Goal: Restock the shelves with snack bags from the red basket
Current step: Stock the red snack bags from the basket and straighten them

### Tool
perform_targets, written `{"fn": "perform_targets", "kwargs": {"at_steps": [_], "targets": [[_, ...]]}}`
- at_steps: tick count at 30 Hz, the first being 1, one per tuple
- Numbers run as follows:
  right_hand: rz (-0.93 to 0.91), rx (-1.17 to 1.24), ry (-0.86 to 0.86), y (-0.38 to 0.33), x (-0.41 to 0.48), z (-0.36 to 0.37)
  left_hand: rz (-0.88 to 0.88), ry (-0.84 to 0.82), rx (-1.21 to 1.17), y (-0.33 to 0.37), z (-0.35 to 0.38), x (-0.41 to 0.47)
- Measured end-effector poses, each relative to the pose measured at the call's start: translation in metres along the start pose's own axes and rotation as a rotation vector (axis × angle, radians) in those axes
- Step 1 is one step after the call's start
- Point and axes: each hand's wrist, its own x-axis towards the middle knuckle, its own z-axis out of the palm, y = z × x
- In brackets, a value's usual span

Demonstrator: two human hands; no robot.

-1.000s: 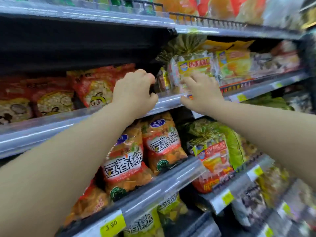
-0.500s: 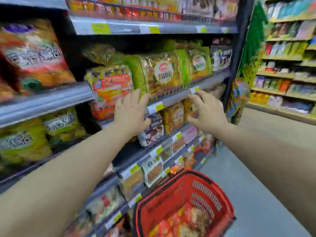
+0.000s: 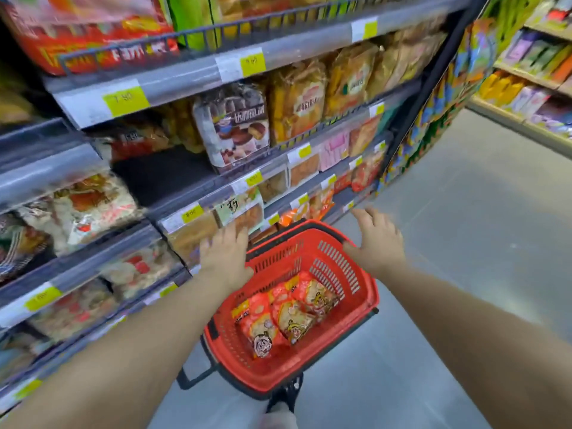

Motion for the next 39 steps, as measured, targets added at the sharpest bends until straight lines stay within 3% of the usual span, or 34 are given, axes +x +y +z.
{"fn": "perform_targets", "kwargs": {"at_steps": [6,15,23,28,34,39], "targets": [[0.028,-0.016,-0.227,0.020,0.030,0.066,-0.029,-0.217,-0.044,0.020,0.064,0.040],[0.020,0.000,-0.494,0.048,0.065,0.183,-0.137,-0.409,-0.167,0.044,0.163,0.083],[-0.078,-0.050,-0.693,0.093,0.092,0.337,-0.437,-0.565,-0.319,0.088,0.308,0.120],[-0.166,-0.102,-0.742,0.123,0.101,0.439,-0.599,-0.624,-0.524,0.125,0.423,0.154],[-0.202,-0.187,-0.720,0.141,0.113,0.544,-0.660,-0.640,-0.784,0.177,0.529,0.194],[-0.116,-0.184,-0.704,0.145,0.119,0.590,-1.057,-0.708,-0.985,0.202,0.566,0.220]]}}
